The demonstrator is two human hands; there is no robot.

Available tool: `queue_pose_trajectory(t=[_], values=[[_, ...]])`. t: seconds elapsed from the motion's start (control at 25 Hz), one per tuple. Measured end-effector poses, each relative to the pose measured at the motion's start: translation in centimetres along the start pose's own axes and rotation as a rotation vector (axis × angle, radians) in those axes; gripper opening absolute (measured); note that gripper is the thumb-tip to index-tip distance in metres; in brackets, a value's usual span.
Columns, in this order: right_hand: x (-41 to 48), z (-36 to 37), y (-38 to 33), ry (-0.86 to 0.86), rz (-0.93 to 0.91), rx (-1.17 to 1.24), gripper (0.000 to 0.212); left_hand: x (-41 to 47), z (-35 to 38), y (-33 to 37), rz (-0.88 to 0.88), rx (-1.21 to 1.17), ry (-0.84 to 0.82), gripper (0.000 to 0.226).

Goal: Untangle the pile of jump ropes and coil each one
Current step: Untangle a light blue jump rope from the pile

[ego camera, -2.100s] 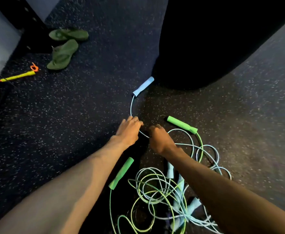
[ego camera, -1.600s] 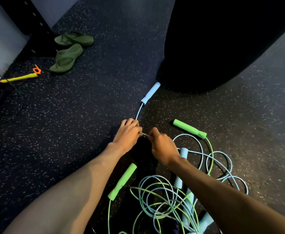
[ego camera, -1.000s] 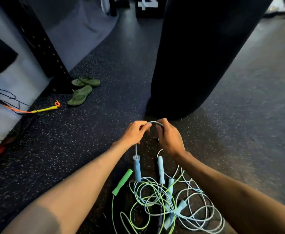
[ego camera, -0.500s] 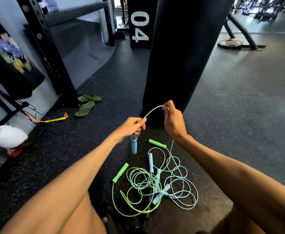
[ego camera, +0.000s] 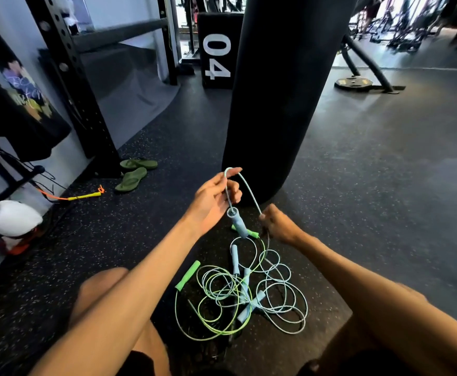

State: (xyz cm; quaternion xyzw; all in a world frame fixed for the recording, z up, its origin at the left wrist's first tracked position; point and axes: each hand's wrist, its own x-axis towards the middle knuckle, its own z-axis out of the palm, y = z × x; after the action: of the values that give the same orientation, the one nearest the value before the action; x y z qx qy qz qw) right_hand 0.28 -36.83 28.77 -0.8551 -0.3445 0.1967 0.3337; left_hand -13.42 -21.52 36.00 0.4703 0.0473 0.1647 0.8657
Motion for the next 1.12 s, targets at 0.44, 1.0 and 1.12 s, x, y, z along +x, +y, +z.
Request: queue_pose_trajectory(t=[0.44, 1.0, 1.12], values=[[-1.7, 2.7, -1.7, -0.067, -0.333, -0.220, 0.011, 1.7, -3.6, 0.9, 0.249, 0.019, 0.305, 0.030], [-2.3, 0.2, -5.7, 0.312, -0.693, -0.173, 0.012, 0.5, -4.1, -1.6, -0.006, 0.680, 0.126, 0.032], [-2.1, -0.7, -6.0, 0.419, -0.664, -0.132, 0.010, -0.1, -3.6, -1.8, -0.114, 0.693, 0.018, 0.037]])
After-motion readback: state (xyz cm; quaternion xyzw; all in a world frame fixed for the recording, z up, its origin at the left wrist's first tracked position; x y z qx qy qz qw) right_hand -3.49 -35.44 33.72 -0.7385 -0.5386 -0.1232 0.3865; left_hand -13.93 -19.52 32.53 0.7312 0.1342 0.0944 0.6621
